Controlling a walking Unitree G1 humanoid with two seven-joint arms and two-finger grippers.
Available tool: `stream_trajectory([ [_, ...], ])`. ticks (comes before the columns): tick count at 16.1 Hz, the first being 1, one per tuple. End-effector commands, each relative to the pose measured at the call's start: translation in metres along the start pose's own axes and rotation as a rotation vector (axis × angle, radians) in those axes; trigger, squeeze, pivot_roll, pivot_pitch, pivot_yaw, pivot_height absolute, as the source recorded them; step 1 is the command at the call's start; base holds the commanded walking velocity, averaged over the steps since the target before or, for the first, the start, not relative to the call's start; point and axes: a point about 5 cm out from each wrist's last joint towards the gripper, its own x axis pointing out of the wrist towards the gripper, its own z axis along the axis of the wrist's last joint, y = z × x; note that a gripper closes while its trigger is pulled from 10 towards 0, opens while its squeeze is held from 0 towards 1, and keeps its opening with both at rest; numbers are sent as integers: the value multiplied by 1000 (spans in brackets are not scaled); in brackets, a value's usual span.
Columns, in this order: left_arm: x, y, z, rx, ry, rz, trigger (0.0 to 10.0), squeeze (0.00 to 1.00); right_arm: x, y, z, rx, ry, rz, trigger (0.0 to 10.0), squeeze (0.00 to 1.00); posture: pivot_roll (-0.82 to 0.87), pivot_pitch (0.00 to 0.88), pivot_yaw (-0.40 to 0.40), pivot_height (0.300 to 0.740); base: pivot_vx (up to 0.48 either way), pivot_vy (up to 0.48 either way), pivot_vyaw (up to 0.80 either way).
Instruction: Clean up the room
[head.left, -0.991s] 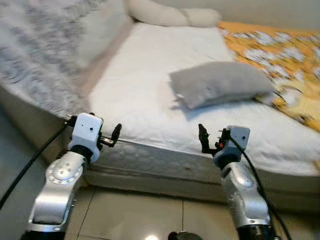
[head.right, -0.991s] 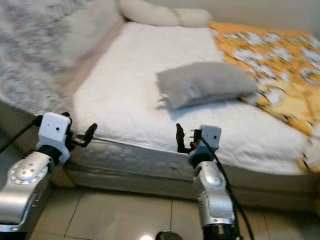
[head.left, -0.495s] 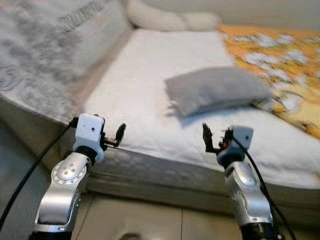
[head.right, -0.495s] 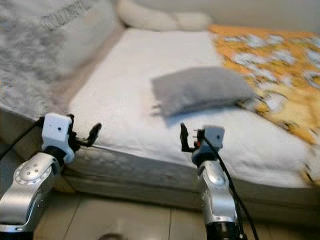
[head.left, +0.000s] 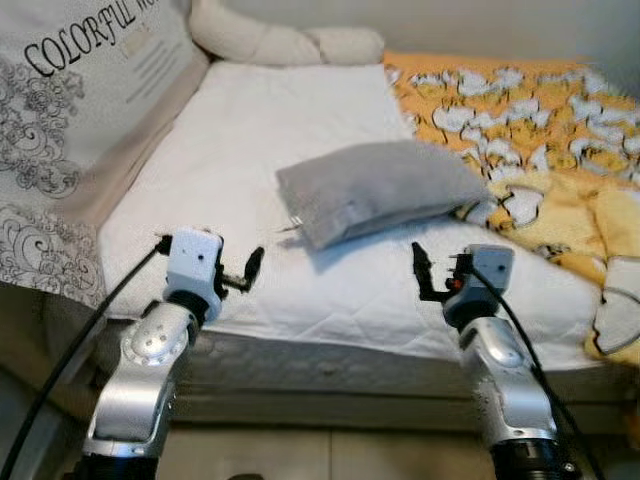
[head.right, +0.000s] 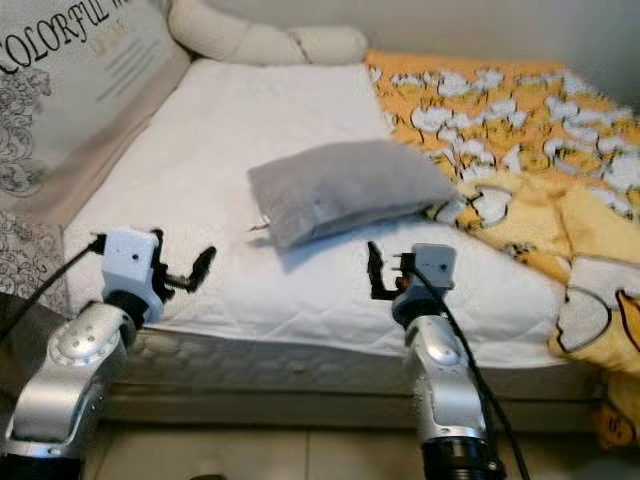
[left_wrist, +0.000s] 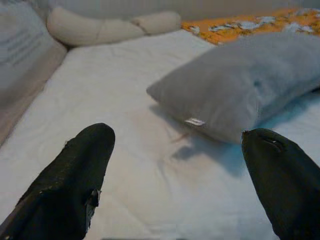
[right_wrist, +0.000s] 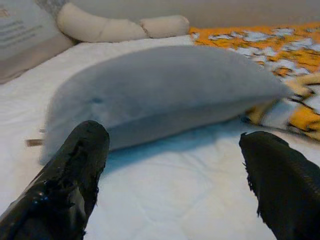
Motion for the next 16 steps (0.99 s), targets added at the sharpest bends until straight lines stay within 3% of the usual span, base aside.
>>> stream_trajectory([
  [1,0,5,-2,15,12,19,10000,0,2,9,3,-1,-10,30,10000,0,3,0,-33,740,296,0,0],
  [16,-1,9,-2,31,9,9,10000,0,3,9,1,5,-8,15,10000,0,7,0,-26,740,295,0,0],
])
